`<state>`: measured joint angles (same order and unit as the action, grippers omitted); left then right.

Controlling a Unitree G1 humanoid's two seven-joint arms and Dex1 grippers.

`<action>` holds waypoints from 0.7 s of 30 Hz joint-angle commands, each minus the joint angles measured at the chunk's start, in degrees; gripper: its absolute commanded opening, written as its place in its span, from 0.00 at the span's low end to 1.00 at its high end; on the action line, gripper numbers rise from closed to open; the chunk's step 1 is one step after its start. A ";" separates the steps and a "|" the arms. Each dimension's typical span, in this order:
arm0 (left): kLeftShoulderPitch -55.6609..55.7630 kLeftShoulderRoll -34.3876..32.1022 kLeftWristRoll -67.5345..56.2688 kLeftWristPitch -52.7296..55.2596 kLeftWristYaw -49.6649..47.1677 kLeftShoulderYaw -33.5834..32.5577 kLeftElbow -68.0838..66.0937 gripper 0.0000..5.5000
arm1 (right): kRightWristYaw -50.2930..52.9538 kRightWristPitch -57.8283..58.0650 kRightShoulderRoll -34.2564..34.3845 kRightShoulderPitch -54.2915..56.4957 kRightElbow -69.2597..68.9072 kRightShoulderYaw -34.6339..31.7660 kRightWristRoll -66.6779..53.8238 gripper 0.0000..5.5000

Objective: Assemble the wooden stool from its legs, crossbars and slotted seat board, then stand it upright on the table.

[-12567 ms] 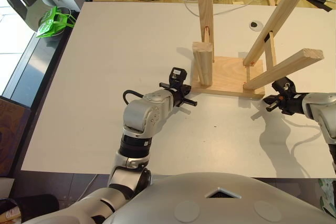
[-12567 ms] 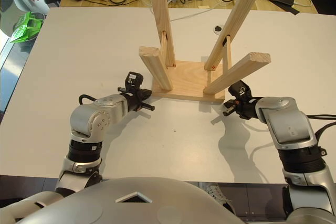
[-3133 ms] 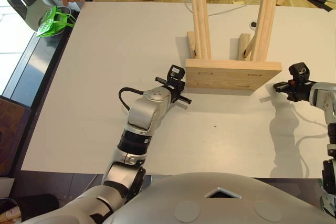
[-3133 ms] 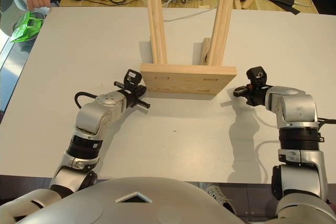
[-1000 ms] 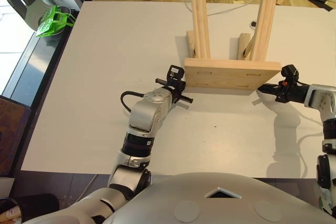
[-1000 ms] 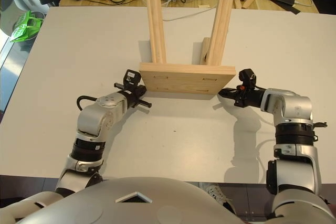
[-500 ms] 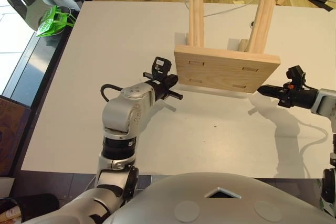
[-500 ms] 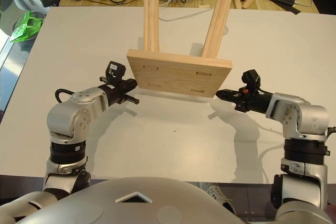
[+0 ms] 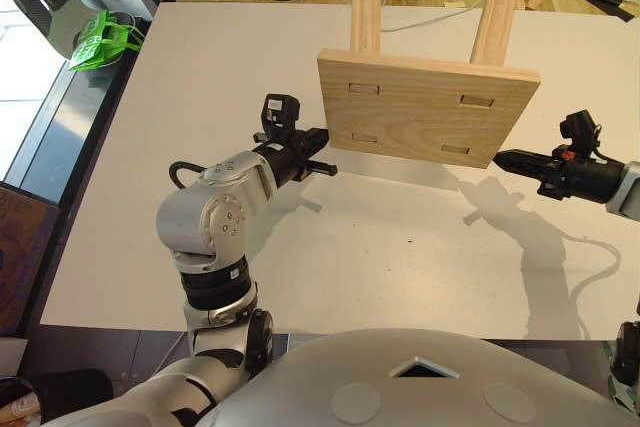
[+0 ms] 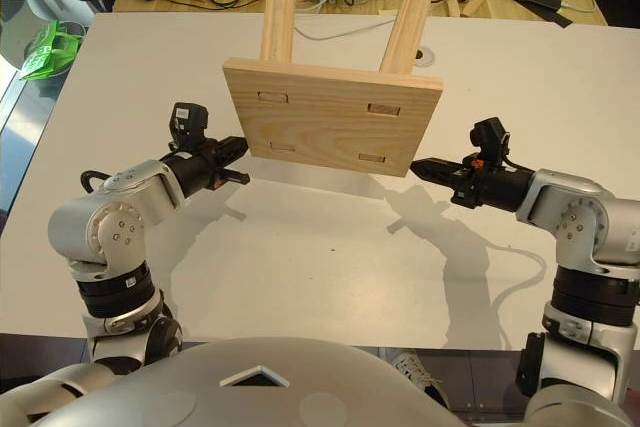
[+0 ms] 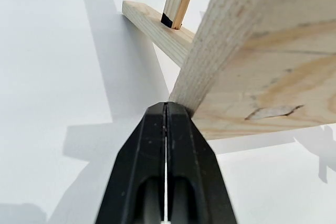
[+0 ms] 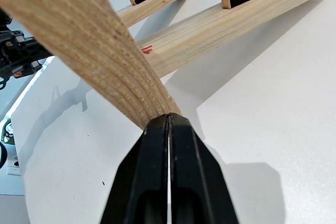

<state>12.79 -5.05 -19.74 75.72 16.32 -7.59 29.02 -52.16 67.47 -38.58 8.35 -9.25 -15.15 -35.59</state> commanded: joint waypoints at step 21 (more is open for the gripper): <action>10.51 11.52 -14.76 9.84 4.61 -11.80 5.98 0.00 | 4.32 9.88 7.82 9.38 -6.63 -8.11 -17.26 0.00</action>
<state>19.70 1.07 -25.84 82.26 16.32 -22.71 33.91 -46.51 76.13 -34.53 13.34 -12.61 -24.97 -44.81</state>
